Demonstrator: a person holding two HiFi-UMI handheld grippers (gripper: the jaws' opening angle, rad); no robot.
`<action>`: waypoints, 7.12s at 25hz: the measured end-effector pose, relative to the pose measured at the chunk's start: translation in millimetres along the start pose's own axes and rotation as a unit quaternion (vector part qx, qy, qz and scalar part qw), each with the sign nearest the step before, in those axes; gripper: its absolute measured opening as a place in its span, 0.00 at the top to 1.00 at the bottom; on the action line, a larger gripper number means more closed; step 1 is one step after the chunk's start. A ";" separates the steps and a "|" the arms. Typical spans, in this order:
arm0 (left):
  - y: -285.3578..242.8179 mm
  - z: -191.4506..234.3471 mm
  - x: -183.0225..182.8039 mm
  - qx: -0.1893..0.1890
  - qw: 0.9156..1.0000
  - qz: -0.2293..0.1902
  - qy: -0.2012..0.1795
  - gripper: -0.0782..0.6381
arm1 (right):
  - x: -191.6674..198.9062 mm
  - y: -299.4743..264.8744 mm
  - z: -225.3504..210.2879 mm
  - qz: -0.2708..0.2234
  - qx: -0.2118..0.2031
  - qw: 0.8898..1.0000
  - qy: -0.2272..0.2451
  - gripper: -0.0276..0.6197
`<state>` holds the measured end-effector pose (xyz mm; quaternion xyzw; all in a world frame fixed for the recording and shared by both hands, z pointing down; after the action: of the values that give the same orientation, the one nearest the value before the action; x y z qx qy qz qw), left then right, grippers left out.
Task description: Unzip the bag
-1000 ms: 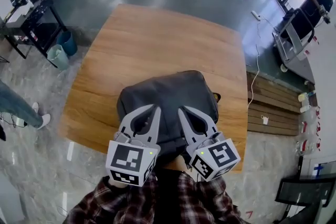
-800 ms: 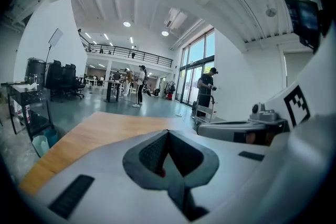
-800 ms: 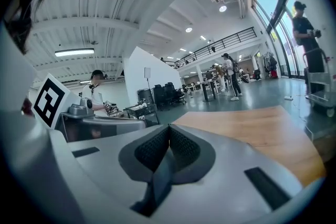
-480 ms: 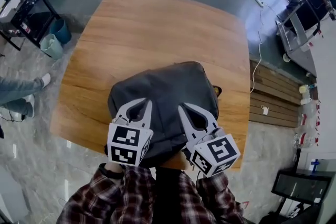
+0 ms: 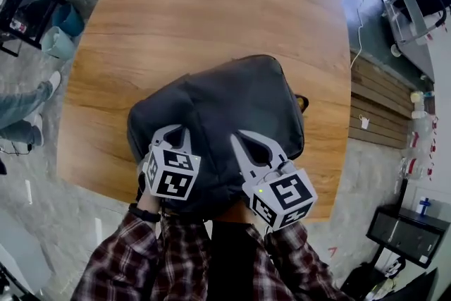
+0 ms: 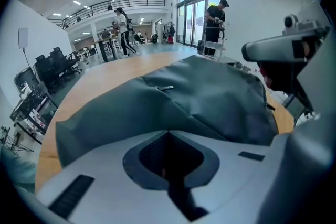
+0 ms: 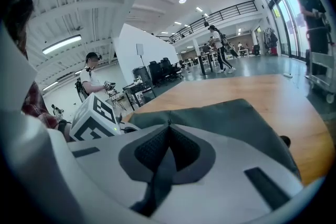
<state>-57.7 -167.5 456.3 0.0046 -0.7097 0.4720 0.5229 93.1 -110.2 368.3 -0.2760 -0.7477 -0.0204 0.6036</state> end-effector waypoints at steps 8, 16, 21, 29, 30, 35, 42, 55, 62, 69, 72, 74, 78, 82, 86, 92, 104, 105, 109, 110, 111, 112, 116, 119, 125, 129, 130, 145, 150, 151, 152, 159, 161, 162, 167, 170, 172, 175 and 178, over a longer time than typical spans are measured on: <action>-16.5 4.1 13.7 0.025 0.999 0.000 0.043 0.88 | 15.3 -41.1 -17.7 0.050 -0.033 0.997 0.039 0.94; -19.1 12.9 16.9 0.051 0.996 -0.003 0.076 0.88 | 22.6 -119.6 -14.6 0.150 -0.110 0.948 0.257 0.93; -20.8 21.2 20.3 0.060 0.994 -0.003 0.086 0.88 | 37.9 -150.1 -2.0 0.192 -0.160 0.871 0.422 0.87; -21.3 29.4 21.7 0.066 0.993 -0.003 0.094 0.88 | 51.0 -171.2 5.8 0.246 -0.184 0.799 0.517 0.86; -21.4 29.9 22.5 0.067 0.993 -0.004 0.096 0.88 | 50.8 -172.5 5.9 0.251 -0.183 0.806 0.504 0.87; -22.0 24.8 23.8 0.070 0.993 -0.009 0.099 0.88 | 33.2 -165.4 0.0 0.234 -0.171 0.865 0.411 0.93; -23.1 26.6 23.2 0.074 0.992 -0.007 0.104 0.88 | 43.1 -179.6 2.1 0.275 -0.169 0.843 0.431 0.93; -20.0 25.6 23.7 0.066 0.991 -0.026 0.117 0.88 | 46.9 -152.0 6.4 0.288 -0.184 0.847 0.407 0.93; -11.2 54.2 -23.6 0.094 0.969 -0.121 0.194 0.88 | 49.1 -152.6 4.0 0.276 -0.170 0.853 0.410 0.93; -52.0 61.8 -44.1 0.115 0.977 -0.078 0.161 0.88 | 53.8 -154.8 4.2 0.271 -0.163 0.856 0.410 0.93; -62.3 69.4 -35.6 0.142 0.967 -0.068 0.200 0.88 | 57.5 -157.1 3.8 0.280 -0.164 0.852 0.412 0.93; -66.8 72.4 -31.4 0.157 0.960 -0.063 0.224 0.88 | 59.8 -158.0 3.2 0.290 -0.167 0.848 0.411 0.93; -74.3 67.8 -30.0 0.163 0.956 -0.053 0.240 0.88 | 64.2 -149.6 -1.4 0.309 -0.178 0.844 0.401 0.93; -76.9 67.9 -30.3 0.162 0.955 -0.048 0.242 0.88 | 69.9 -131.3 2.6 0.325 -0.188 0.839 0.395 0.93; -77.3 76.8 -27.3 0.160 0.955 -0.047 0.244 0.88 | 78.7 -108.0 14.8 0.334 -0.195 0.838 0.385 0.93; -76.4 78.7 -27.1 0.152 0.957 -0.051 0.240 0.88 | 89.8 -65.4 29.4 0.347 -0.196 0.843 0.361 0.93; -75.4 71.9 -27.1 0.129 0.964 -0.053 0.227 0.88 | 102.6 4.1 47.8 0.333 -0.187 0.870 0.311 0.93; -75.3 71.1 -27.2 0.126 0.965 -0.054 0.225 0.88 | 102.4 5.4 47.8 0.330 -0.185 0.872 0.311 0.93; -75.1 66.0 -27.5 0.121 0.966 -0.055 0.222 0.88 | 104.1 10.9 45.4 0.322 -0.178 0.878 0.307 0.93; -74.7 65.1 -27.6 0.120 0.966 -0.057 0.221 0.88 | 104.4 11.8 44.8 0.319 -0.175 0.881 0.303 0.93; -74.3 64.6 -27.9 0.119 0.966 -0.059 0.219 0.88 | 104.6 12.2 43.8 0.316 -0.171 0.885 0.296 0.93; -73.6 64.0 -28.5 0.119 0.967 -0.064 0.218 0.88 | 104.5 12.6 42.5 0.313 -0.166 0.890 0.288 0.93; -61.2 60.6 -35.3 0.109 0.968 -0.096 0.206 0.88 | 100.3 20.4 40.3 0.287 -0.143 0.912 0.255 0.93; -35.4 54.2 -42.6 0.091 0.971 -0.116 0.187 0.88 | 89.1 32.1 36.0 0.259 -0.122 0.937 0.201 0.93; 43.5 12.6 -58.6 0.080 0.968 -0.180 0.153 0.88 | 30.2 54.6 21.4 0.140 -0.066 0.985 0.073 0.93; 91.7 -13.2 -81.4 0.068 0.956 -0.240 0.151 0.88 | -24.3 58.0 21.2 0.044 -0.039 0.996 0.071 0.93; 101.9 -16.6 -87.9 0.066 0.953 -0.254 0.149 0.88 | -36.7 57.1 23.1 0.023 -0.033 0.996 0.074 0.93; 166.3 -53.2 -137.1 0.033 0.932 -0.349 0.095 0.88 | -115.8 64.5 45.5 -0.109 -0.016 0.991 0.070 0.94; 164.4 -59.4 -143.9 0.046 0.930 -0.353 0.090 0.88 | -120.0 70.4 46.7 -0.123 0.000 0.989 0.087 0.94; 164.2 -59.7 -143.9 0.047 0.930 -0.353 0.088 0.88 | -119.8 71.5 47.4 -0.124 0.000 0.989 0.085 0.94; 164.5 -59.8 -144.3 0.049 0.930 -0.353 0.088 0.88 | -119.9 72.6 48.2 -0.125 0.000 0.989 0.083 0.94; 169.2 -58.9 -151.7 0.058 0.928 -0.360 0.079 0.88 | -122.5 71.7 53.9 -0.122 0.001 0.989 0.086 0.94; 171.6 -58.1 -152.9 0.055 0.929 -0.359 0.074 0.88 | -124.0 70.3 57.2 -0.120 -0.002 0.989 0.086 0.94; 174.3 -56.7 -153.9 0.054 0.929 -0.359 0.074 0.88 | -125.4 69.5 60.1 -0.120 -0.004 0.989 0.085 0.94; 190.5 -49.0 -161.6 0.051 0.930 -0.358 0.072 0.88 | -133.6 67.0 75.3 -0.119 -0.011 0.990 0.080 0.94; 180.6 -58.5 -169.3 0.061 0.929 -0.360 0.065 0.88 | -130.9 69.6 65.1 -0.119 -0.004 0.990 0.074 0.94; 170.7 -67.6 -174.4 0.072 0.927 -0.363 0.061 0.88 | -130.2 73.7 54.4 -0.122 0.005 0.990 0.074 0.94; 162.5 -75.5 -181.3 0.081 0.927 -0.362 0.059 0.88 | -135.0 78.8 43.9 -0.127 0.015 0.989 0.076 0.94; 152.4 -79.7 -187.2 0.090 0.927 -0.360 0.058 0.88 | -138.2 80.6 33.4 -0.130 0.025 0.988 0.077 0.94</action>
<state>9.7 -120.4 215.8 0.2800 -0.5833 0.3135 0.6950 115.1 -83.4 208.6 -0.1586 -0.7287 -0.1014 0.6584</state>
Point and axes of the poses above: the fingertips, and each gripper's own axes: y backward along the fingers, z to its left, x out of its underside, the point moved 7 cm from there along y, backward along the fingers, and after that the axes turned 11 degrees about -z, right-handed, at the moved point
